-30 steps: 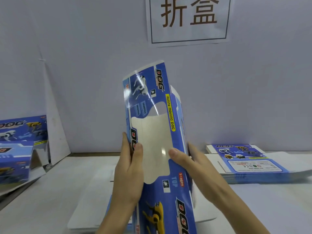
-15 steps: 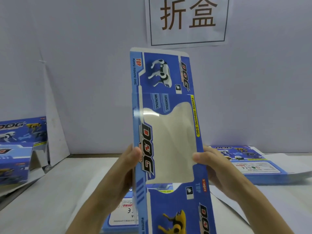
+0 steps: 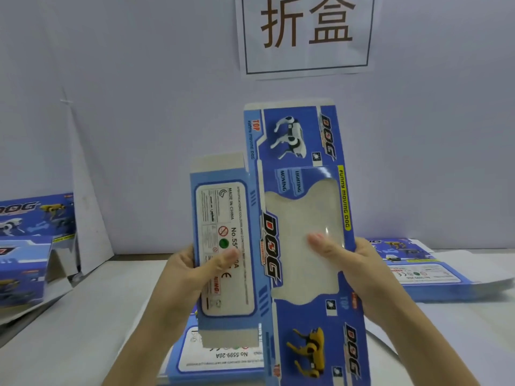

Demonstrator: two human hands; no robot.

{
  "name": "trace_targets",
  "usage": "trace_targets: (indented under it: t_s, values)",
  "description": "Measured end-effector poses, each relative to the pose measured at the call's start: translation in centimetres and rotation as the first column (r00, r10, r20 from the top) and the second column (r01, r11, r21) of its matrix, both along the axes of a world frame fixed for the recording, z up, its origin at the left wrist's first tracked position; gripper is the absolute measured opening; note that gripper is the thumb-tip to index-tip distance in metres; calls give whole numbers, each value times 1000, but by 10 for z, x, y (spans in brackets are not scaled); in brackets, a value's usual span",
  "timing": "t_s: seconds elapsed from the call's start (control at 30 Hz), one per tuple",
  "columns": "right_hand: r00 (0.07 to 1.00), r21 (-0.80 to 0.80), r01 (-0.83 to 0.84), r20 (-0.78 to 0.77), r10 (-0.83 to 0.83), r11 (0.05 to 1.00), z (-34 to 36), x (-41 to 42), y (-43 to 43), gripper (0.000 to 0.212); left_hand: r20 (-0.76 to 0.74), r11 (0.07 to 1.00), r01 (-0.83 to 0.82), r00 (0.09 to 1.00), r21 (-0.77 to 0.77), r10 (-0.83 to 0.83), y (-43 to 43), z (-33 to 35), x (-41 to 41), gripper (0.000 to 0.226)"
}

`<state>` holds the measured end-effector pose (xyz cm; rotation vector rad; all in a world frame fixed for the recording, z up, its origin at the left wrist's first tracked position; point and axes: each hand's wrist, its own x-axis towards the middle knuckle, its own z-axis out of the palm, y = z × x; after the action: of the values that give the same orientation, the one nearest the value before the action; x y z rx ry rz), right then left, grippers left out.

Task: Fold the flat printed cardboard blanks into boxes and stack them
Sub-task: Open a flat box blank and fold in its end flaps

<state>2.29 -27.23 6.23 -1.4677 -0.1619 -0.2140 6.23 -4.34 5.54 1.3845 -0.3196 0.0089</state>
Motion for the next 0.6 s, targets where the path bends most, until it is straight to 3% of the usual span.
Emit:
trace_targets:
  t_s: [0.17, 0.37, 0.6]
  values:
    - [996, -100, -79, 25, 82, 992, 5, -4, -7, 32, 20, 994, 33, 999, -107, -31, -3, 0, -3, 16]
    - [995, -34, -6, 98, 9, 999, 5, -2, -7, 32, 53, 997, -7, 999, -81, 11, -6, 3, -7, 13]
    - [994, 16, -32, 107, 30, 999, 5, -3, -6, 30, 70, 996, -30, 997, -86, 36, -6, 5, -9, 20]
